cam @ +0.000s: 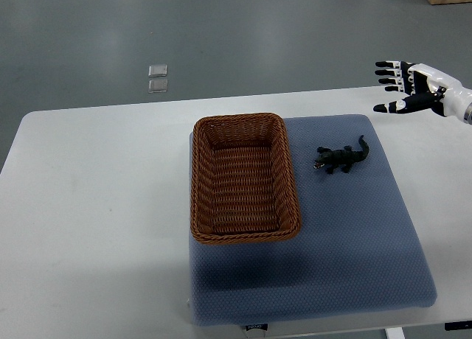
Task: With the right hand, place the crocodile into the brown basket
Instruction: 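Move the right hand over the green toy crocodile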
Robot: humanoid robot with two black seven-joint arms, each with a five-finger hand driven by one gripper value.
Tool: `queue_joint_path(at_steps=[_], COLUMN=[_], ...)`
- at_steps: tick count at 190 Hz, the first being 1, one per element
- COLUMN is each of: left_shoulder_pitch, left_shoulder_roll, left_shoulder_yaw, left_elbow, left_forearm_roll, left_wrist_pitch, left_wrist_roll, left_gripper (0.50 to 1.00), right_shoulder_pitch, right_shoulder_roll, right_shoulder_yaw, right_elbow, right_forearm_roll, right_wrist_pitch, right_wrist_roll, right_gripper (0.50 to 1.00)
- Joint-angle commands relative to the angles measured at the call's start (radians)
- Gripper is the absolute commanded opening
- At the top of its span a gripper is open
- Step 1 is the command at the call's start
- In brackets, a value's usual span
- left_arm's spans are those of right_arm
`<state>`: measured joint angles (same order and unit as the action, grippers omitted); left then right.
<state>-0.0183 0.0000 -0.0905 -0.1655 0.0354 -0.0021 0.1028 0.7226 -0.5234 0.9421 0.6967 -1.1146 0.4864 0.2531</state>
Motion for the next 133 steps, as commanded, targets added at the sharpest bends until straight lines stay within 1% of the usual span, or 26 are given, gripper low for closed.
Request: queue_joint_path(at_steps=[1, 18, 45, 64, 96, 133], left_shoulder_pitch=[0.0, 0.0, 0.0, 0.0, 0.0, 0.0], left_shoulder_roll=[0.0, 0.0, 0.0, 0.0, 0.0, 0.0], left_shoulder_yaw=[0.0, 0.0, 0.0, 0.0, 0.0, 0.0], left_elbow=[0.0, 0.0, 0.0, 0.0, 0.0, 0.0], left_forearm_roll=[0.0, 0.001, 0.0, 0.001, 0.0, 0.0], left_wrist_pitch=[-0.001, 0.001, 0.001, 0.001, -0.001, 0.001], left_wrist_roll=[0.0, 0.0, 0.0, 0.0, 0.0, 0.0], left_gripper=[1.0, 1.0, 1.0, 1.0, 1.0, 1.0], right_shoulder_pitch=[0.023, 0.049, 0.081, 0.1, 0.14, 0.167], right_shoulder_roll=[-0.009, -0.014, -0.018, -0.035, -0.043, -0.046], right_shoulder_yaw=[-0.077, -0.138, -0.249, -0.327, -0.47, -0.611], right_elbow=[0.049, 0.072, 0.101, 0.118, 0.132, 0.145], right_forearm_roll=[-0.083, -0.149, -0.241, -0.291, -0.323, -0.349], right_wrist_pitch=[-0.012, -0.015, -0.074, -0.103, -0.172, -0.272], right_wrist_roll=[0.008, 0.011, 0.015, 0.04, 0.049, 0.051], right_gripper=[0.93, 0.93, 0.93, 0.93, 0.928, 0.928])
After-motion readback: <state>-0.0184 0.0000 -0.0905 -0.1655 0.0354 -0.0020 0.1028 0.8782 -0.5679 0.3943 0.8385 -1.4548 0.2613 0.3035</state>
